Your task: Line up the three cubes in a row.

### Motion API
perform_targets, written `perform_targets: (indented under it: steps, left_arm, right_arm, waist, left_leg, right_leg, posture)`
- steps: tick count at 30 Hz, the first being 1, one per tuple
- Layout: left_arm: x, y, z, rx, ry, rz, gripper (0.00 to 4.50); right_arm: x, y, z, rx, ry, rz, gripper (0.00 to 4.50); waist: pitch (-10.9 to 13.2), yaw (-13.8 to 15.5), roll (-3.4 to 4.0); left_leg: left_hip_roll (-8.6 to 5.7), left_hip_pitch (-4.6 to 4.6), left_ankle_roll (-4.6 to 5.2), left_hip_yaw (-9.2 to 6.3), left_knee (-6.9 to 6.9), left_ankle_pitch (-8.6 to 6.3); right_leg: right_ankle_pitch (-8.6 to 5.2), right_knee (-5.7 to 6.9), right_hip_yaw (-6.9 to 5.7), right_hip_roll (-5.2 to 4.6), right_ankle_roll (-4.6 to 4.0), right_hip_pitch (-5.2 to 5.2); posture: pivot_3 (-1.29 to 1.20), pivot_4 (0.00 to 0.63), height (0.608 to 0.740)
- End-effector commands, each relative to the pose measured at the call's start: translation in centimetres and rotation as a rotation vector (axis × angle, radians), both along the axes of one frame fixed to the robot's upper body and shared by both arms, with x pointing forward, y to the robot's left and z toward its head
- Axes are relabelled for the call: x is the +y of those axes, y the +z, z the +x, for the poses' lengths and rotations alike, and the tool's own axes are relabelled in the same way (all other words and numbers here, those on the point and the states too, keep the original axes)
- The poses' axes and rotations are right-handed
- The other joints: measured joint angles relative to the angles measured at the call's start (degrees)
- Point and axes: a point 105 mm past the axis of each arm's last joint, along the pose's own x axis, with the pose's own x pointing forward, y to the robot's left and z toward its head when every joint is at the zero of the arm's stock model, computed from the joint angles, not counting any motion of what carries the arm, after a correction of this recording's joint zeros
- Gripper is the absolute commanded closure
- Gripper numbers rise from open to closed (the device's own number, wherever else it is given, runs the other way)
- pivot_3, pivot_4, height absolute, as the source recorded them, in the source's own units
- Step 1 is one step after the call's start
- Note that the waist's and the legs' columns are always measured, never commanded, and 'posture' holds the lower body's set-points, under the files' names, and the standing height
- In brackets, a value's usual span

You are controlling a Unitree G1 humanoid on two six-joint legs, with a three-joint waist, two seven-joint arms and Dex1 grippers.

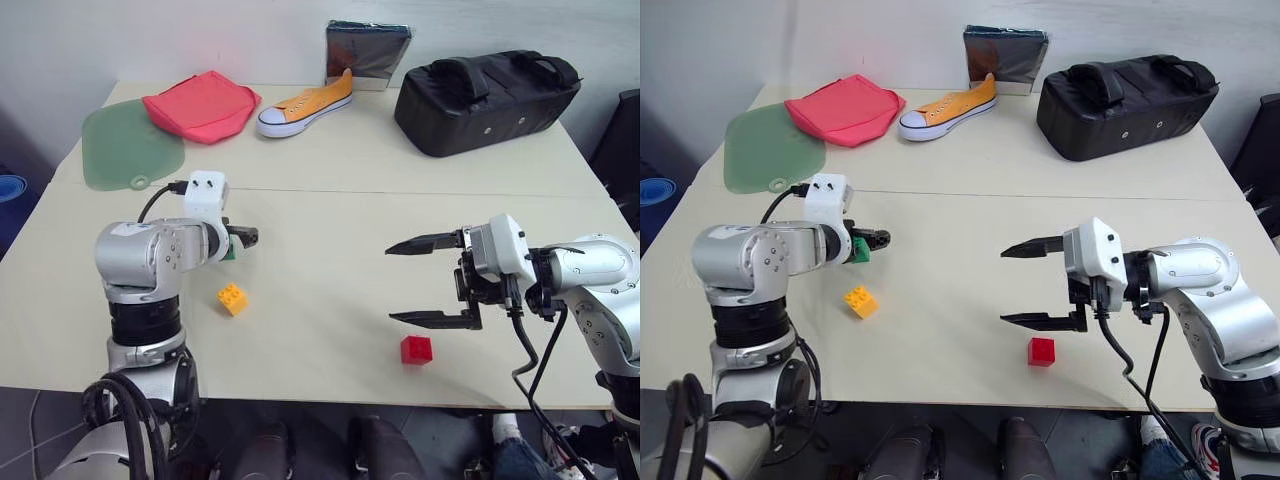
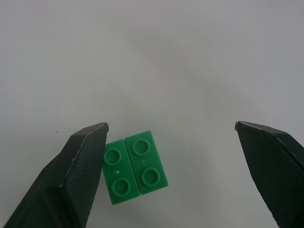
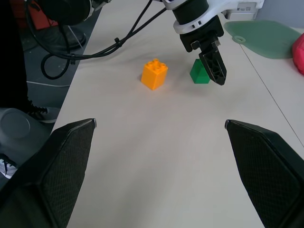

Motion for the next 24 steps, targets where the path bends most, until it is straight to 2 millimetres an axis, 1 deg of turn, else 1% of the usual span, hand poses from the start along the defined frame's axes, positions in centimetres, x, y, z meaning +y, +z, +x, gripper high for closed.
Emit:
perform_targets:
  steps: [1, 4, 6, 8, 10, 11, 14, 16, 18, 24]
  left_arm:
    - [0.8, 0.2, 0.1, -0.005, 0.060, 0.006, 0.00]
    - [1.3, 1.5, 0.6, -0.080, 0.096, -0.003, 0.00]
    - [1.3, 2.9, 0.9, -0.155, 0.084, 0.032, 0.00]
    - [1.8, 3.4, 1.0, -0.179, 0.110, 0.058, 0.00]
    - [2.3, 3.1, 0.7, -0.156, 0.154, 0.045, 0.00]
    - [2.2, 2.9, 0.5, -0.146, 0.152, 0.046, 0.00]
    - [1.1, 1.4, -0.2, -0.082, 0.124, 0.006, 0.00]
    - [0.8, 0.2, -0.5, -0.047, 0.138, -0.031, 0.00]
    - [0.6, -0.4, -0.5, -0.029, 0.151, -0.045, 0.00]
    - [0.9, -0.2, -0.1, -0.016, 0.174, -0.040, 0.00]
  right_arm:
    - [0.2, 0.7, -0.5, -0.047, 0.005, 0.010, 0.03]
    - [0.0, 0.4, -0.6, -0.040, -0.004, 0.010, 0.03]
    - [0.0, 0.2, -0.7, -0.029, -0.009, 0.007, 0.03]
    - [0.0, 0.0, -0.7, -0.026, -0.008, 0.004, 0.03]
    - [0.1, -0.1, -0.8, -0.024, -0.006, 0.005, 0.03]
    - [0.1, -0.1, -0.8, -0.022, -0.004, 0.007, 0.03]
    - [0.3, -0.1, -0.8, -0.019, 0.002, 0.012, 0.03]
    - [0.6, -0.1, -0.9, -0.016, 0.010, 0.018, 0.03]
    - [0.9, -0.1, -1.0, -0.012, 0.019, 0.025, 0.03]
    - [1.0, -0.1, -1.1, -0.006, 0.023, 0.026, 0.03]
  waist:
    - [0.0, -0.1, 0.00]
    - [0.0, -0.1, -0.01]
    - [0.0, 0.0, -0.02]
    - [0.0, 0.0, -0.03]
    - [0.0, 0.1, -0.03]
    - [0.0, 0.1, -0.02]
    - [0.0, 0.2, -0.03]
    - [0.0, 0.4, -0.03]
    - [0.0, 0.4, -0.04]
    - [0.0, 0.7, -0.07]
  left_leg:
    - [0.00, 0.00, 0.00, 0.01, 0.00, 0.00]
    - [0.00, 0.02, -0.02, 0.02, 0.00, 0.01]
    - [0.00, 0.01, -0.04, 0.01, 0.00, 0.02]
    - [0.00, 0.01, -0.04, 0.01, 0.00, 0.02]
    - [-0.01, 0.01, -0.04, 0.01, 0.00, 0.02]
    - [-0.02, 0.01, -0.04, 0.01, 0.00, 0.02]
    - [-0.01, 0.01, -0.04, 0.01, 0.00, 0.02]
    - [-0.02, 0.01, -0.04, 0.01, 0.00, 0.02]
    - [-0.01, 0.01, -0.04, 0.01, 0.01, 0.02]
    - [-0.01, 0.01, -0.06, 0.01, 0.01, 0.04]
  right_leg:
    - [0.00, 0.00, 0.00, 0.00, 0.00, 0.00]
    - [0.00, 0.03, 0.01, 0.00, 0.00, 0.00]
    - [0.00, 0.06, 0.00, 0.01, 0.00, -0.01]
    - [0.00, 0.06, 0.00, 0.00, 0.00, -0.01]
    - [0.00, 0.06, 0.00, 0.00, 0.00, -0.01]
    - [0.00, 0.06, 0.00, -0.01, 0.00, -0.01]
    - [0.00, 0.07, 0.00, 0.00, 0.00, -0.01]
    - [0.00, 0.06, 0.01, -0.01, 0.00, -0.01]
    - [0.00, 0.07, 0.00, -0.01, 0.00, -0.01]
    - [0.00, 0.09, 0.00, 0.01, 0.00, -0.02]
  posture:
    - [0.00, 0.150, 0.740]
    - [0.00, 0.150, 0.740]
    - [0.00, 0.150, 0.740]
    - [0.00, 0.150, 0.740]
    - [0.00, 0.150, 0.740]
    - [0.00, 0.150, 0.740]
    - [0.00, 0.150, 0.740]
    - [0.00, 0.150, 0.740]
    - [0.00, 0.150, 0.740]
    - [0.00, 0.150, 0.740]
